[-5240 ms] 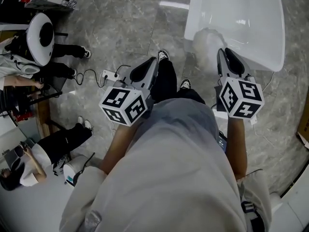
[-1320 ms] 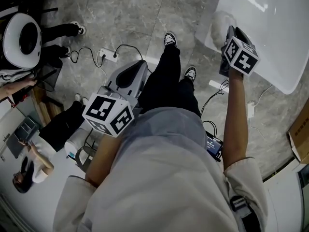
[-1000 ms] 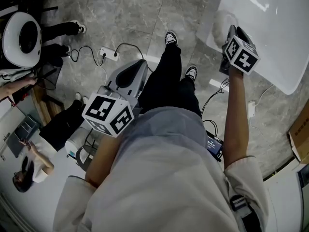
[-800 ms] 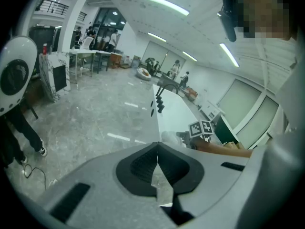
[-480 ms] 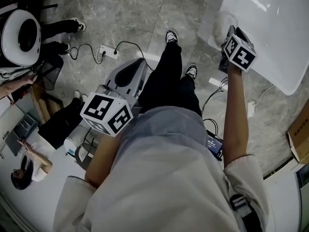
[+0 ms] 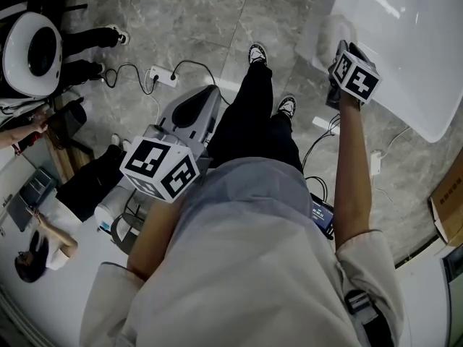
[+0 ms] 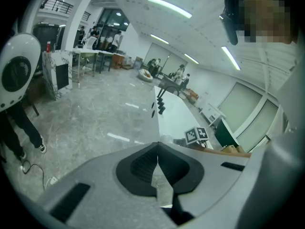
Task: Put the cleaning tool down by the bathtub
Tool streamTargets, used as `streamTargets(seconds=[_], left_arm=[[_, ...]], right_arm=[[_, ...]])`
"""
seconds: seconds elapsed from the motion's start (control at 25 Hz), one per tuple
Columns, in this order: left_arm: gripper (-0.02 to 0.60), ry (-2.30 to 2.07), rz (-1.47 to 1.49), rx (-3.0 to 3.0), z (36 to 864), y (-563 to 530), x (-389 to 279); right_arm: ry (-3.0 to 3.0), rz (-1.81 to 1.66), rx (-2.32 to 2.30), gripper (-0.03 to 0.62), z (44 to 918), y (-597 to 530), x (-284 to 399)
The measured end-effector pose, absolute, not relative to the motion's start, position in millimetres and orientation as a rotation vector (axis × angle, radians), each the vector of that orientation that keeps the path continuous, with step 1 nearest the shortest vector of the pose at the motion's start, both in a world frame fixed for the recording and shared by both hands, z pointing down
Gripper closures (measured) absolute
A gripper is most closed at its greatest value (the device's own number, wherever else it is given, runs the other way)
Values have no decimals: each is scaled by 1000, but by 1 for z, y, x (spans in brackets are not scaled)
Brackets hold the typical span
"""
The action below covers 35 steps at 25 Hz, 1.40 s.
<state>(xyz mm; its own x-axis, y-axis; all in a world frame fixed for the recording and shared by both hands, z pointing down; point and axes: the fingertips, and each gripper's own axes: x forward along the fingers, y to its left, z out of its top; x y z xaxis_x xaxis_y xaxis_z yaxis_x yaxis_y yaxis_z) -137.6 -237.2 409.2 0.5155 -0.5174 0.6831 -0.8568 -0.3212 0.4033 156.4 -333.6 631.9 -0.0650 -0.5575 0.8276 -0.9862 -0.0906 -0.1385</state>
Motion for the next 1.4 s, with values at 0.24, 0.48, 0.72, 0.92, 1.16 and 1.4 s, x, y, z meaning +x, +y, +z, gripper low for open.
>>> streamTargets(seconds=[0.24,0.48,0.72,0.92,1.16,1.4], left_arm=[[572,-1107,566,2003,408,-234,-134],[572,-1105,554,2013,404,-233,-128],[572,-1095,543,2020,403,-230,-121],[572,-1094,531,2034,397,-228,-114],[572,-1092,521,2047,393,-224,-107],[572,-1079,501,2060,389,-222,-92]], right_arm=[[-1642,1066,1640,484,634,-331,154],[-1649,1066,1619,471,631,-328,156],[-1677,1055,1602,465,622,-330,156],[-1692,1052,1601,465,614,-327,158],[-1712,1048,1608,465,605,-321,161],[-1737,1031,1594,466,594,-314,166]])
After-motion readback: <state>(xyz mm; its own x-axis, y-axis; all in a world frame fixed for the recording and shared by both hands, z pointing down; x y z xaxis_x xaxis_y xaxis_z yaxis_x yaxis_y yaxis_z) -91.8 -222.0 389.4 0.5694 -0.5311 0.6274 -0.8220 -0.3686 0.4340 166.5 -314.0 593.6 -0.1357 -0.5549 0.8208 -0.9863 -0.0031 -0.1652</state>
